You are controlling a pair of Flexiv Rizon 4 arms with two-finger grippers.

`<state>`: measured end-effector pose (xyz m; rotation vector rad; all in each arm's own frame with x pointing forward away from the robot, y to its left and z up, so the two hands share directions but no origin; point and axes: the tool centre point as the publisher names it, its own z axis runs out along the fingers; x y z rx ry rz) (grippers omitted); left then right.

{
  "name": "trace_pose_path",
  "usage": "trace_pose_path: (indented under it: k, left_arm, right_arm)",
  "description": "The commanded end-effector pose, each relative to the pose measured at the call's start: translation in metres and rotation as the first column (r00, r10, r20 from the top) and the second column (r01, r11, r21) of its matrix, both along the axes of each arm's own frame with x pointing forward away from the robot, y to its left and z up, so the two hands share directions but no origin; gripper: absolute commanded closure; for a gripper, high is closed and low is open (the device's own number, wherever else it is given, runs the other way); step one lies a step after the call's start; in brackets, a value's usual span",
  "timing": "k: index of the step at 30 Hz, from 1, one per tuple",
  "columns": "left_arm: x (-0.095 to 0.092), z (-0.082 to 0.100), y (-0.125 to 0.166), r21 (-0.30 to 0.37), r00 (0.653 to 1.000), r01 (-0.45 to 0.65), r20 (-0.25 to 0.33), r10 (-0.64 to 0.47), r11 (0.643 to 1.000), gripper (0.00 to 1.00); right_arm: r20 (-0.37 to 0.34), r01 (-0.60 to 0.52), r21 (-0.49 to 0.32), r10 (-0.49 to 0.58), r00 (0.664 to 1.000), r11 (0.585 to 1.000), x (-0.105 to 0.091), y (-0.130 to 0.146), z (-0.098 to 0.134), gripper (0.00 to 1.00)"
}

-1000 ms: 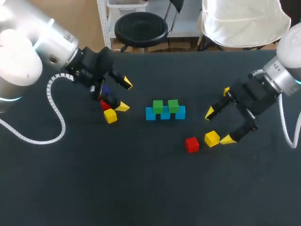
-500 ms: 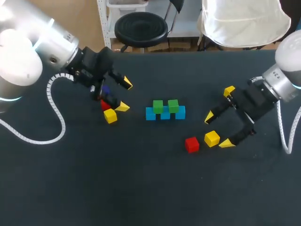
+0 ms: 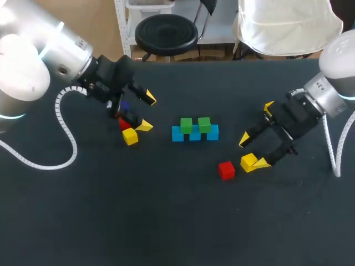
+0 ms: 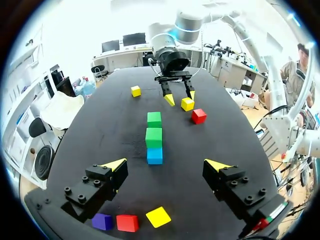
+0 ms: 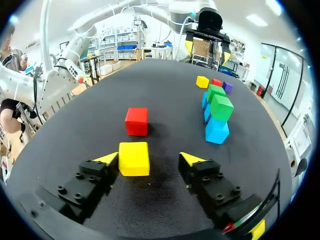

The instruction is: Place the blue cubes, place green cubes on the blue cubes, place the yellow cubes on the green cubes, then place the red cubes on the yellow cubes, and place purple cube on the red cubes.

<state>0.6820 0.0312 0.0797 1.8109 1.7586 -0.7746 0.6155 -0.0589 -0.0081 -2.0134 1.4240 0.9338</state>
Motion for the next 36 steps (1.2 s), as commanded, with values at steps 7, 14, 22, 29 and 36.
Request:
trace_pose_path:
  k: [7,14,22,29,36]
  left_arm:
    - [-0.001,-0.001,0.001,-0.003,1.000,0.000,0.003,0.000,1.000,0.00]
    - [-0.001,-0.001,0.001,-0.003,1.000,0.000,0.003,0.000,1.000,0.00]
    - [-0.001,-0.001,0.001,-0.003,1.000,0.000,0.003,0.000,1.000,0.00]
    - [-0.001,-0.001,0.001,-0.003,1.000,0.000,0.003,0.000,1.000,0.00]
    - [-0.001,-0.001,0.001,-0.003,1.000,0.000,0.003,0.000,1.000,0.00]
  right_arm:
    - [0.022,-0.012,0.016,0.012,1.000,1.000,-0.003,0.004,0.001,1.00]
    - [0.057,0.045,0.026,-0.046,0.997,0.999,-0.003,0.006,0.014,1.00]
    - [0.083,0.128,0.052,-0.132,0.988,0.990,0.002,0.015,0.047,1.00]
    - [0.143,0.156,0.070,-0.165,0.976,0.985,0.009,0.032,0.073,1.00]
    - [0.121,0.186,0.079,-0.195,0.973,0.979,0.030,0.054,0.085,1.00]
